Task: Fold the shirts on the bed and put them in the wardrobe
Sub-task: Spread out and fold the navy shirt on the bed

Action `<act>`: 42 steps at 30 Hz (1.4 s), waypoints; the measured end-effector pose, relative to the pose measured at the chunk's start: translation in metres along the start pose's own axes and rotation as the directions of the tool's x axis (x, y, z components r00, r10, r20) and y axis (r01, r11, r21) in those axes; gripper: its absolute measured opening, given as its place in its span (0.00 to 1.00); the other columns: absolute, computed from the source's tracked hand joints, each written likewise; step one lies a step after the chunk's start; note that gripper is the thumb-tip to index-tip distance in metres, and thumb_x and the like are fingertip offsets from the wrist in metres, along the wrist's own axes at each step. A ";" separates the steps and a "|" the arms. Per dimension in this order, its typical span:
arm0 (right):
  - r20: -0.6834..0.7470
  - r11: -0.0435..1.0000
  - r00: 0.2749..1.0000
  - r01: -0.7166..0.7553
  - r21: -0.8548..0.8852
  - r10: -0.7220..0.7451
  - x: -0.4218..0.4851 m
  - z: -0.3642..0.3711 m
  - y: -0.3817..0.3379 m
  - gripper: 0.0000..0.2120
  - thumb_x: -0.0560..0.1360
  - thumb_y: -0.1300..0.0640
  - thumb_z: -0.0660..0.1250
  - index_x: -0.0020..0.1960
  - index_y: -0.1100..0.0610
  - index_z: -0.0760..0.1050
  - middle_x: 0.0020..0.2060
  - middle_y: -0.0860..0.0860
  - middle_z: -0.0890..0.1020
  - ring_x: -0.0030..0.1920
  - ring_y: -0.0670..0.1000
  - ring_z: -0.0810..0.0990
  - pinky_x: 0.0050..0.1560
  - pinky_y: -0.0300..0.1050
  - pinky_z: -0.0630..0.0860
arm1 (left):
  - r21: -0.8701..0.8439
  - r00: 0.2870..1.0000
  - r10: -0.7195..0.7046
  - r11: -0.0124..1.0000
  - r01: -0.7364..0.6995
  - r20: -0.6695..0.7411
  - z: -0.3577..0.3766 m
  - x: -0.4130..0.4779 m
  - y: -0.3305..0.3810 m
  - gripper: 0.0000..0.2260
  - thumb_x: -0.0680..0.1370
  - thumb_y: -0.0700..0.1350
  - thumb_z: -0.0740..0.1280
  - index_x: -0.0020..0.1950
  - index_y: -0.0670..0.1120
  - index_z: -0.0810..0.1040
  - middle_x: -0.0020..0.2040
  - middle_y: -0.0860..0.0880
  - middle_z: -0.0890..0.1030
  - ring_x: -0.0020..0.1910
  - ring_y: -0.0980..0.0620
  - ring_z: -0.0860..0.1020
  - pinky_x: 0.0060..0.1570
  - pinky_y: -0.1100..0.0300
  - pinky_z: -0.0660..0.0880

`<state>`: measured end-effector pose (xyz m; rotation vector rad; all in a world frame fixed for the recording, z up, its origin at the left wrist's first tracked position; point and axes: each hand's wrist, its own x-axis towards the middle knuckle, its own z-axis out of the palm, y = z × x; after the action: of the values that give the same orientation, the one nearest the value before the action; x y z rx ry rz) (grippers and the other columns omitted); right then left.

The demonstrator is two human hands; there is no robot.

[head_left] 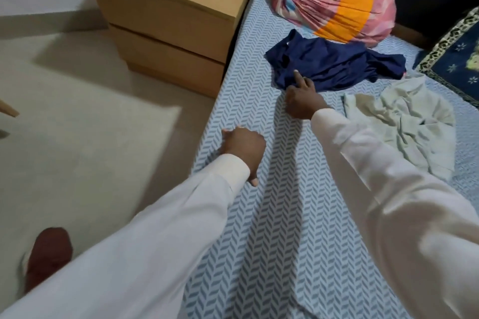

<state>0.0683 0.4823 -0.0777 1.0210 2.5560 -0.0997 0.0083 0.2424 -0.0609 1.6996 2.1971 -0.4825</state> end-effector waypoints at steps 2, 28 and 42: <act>-0.018 0.999 0.999 -0.042 -0.012 0.042 0.015 -0.007 -0.003 0.21 0.78 0.52 0.59 0.68 0.59 0.64 0.80 0.57 0.53 0.81 0.59 0.42 0.74 0.66 0.55 | 0.008 1.000 0.011 1.000 -0.011 -0.004 0.000 0.002 -0.001 0.51 0.61 0.67 0.78 0.76 0.44 0.65 0.59 0.46 0.79 0.59 0.40 0.77 0.56 0.38 0.76; 0.139 0.356 0.950 -0.032 0.934 -0.280 -0.378 0.024 -0.067 0.09 0.74 0.69 0.59 0.36 0.61 0.67 0.33 0.55 0.66 0.33 0.51 0.67 0.39 0.45 0.67 | -0.986 0.954 -0.249 -0.041 0.164 0.169 0.023 -0.171 0.007 0.06 0.74 0.32 0.69 0.43 0.39 0.73 0.38 0.40 0.77 0.28 0.49 0.77 0.25 0.61 0.75; -0.264 0.195 0.940 0.223 0.955 0.217 -0.488 -0.075 -0.038 0.34 0.62 0.35 0.80 0.54 0.59 0.74 0.47 0.56 0.82 0.50 0.52 0.82 0.59 0.59 0.79 | -0.872 0.883 -0.039 0.182 -0.455 -0.468 -0.191 -0.297 0.063 0.10 0.77 0.33 0.61 0.44 0.40 0.82 0.38 0.41 0.80 0.33 0.48 0.77 0.29 0.61 0.73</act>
<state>0.3415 0.1533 0.1725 1.5010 2.6144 -2.0296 0.1322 0.0874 0.2382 1.2439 1.6099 1.2738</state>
